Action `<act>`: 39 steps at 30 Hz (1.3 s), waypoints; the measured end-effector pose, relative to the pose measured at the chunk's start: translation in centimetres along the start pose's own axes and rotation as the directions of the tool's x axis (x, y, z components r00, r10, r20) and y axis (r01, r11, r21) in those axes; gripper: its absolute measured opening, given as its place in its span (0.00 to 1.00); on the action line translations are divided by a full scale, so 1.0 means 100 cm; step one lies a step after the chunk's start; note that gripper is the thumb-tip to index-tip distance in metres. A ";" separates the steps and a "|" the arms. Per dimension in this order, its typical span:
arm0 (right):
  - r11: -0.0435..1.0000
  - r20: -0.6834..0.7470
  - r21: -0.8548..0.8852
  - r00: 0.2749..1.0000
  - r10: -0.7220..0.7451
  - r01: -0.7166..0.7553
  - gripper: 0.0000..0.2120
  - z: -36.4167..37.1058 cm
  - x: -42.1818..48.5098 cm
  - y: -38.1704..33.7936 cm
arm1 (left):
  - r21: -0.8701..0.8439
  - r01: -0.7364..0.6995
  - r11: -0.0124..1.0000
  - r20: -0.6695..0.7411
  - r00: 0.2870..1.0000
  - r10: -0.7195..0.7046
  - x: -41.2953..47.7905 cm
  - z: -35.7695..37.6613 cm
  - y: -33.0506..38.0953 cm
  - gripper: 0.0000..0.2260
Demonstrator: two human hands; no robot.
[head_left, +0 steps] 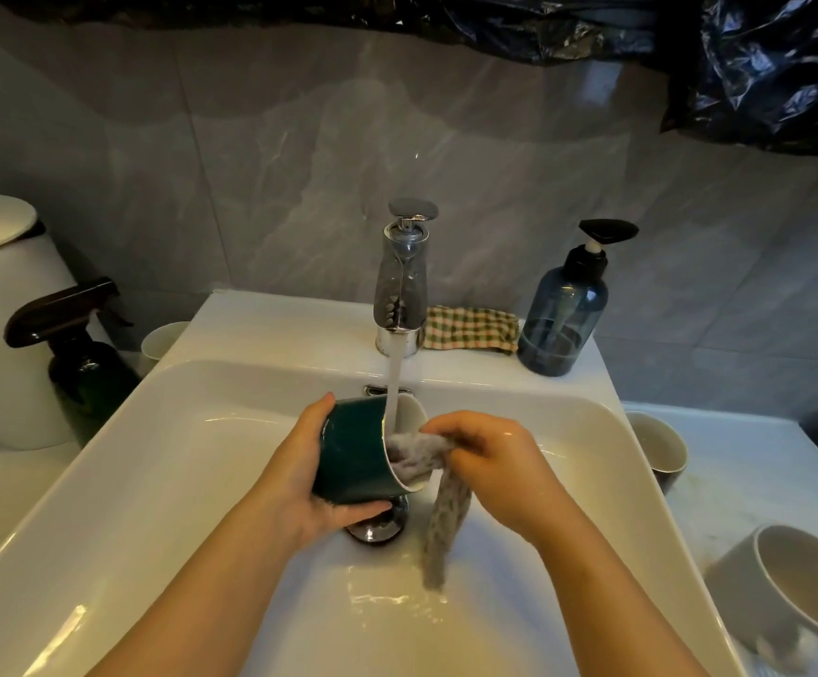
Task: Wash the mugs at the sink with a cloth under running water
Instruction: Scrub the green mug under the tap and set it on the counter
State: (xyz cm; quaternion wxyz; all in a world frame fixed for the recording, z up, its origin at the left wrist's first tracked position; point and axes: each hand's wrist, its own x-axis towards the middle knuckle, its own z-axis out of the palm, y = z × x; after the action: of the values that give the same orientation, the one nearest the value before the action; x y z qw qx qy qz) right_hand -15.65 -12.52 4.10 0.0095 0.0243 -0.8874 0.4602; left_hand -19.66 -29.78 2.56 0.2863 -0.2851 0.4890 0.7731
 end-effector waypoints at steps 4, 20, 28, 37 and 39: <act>0.996 -0.423 -0.023 0.902 -0.086 0.084 0.13 0.004 0.001 -0.003 | 0.032 0.032 0.999 0.003 0.999 -0.033 0.001 0.005 -0.004 0.17; 0.941 0.168 -0.152 0.946 -0.276 0.301 0.16 0.027 -0.007 -0.017 | 0.010 -0.018 1.000 0.024 1.000 0.018 0.004 -0.002 0.002 0.20; 0.993 0.324 -0.016 0.940 -0.107 0.119 0.23 0.049 -0.003 -0.009 | 0.190 -0.075 0.979 0.050 0.997 0.066 -0.002 0.000 0.001 0.19; 0.885 0.052 -0.341 0.946 -0.319 0.317 0.20 0.042 -0.007 -0.011 | 0.091 -0.040 0.995 0.068 0.997 0.033 -0.004 0.002 0.002 0.20; 0.886 0.159 -0.295 0.933 -0.323 0.357 0.18 0.041 -0.007 -0.010 | 0.086 -0.019 0.996 0.060 0.998 0.014 -0.004 -0.001 0.003 0.21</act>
State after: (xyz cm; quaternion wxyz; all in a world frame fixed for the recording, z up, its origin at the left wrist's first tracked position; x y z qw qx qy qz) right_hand -14.84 -16.47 2.53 0.0467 0.2018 -0.9313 0.2996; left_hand -19.65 -30.06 2.99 0.3066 -0.2452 0.5155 0.7617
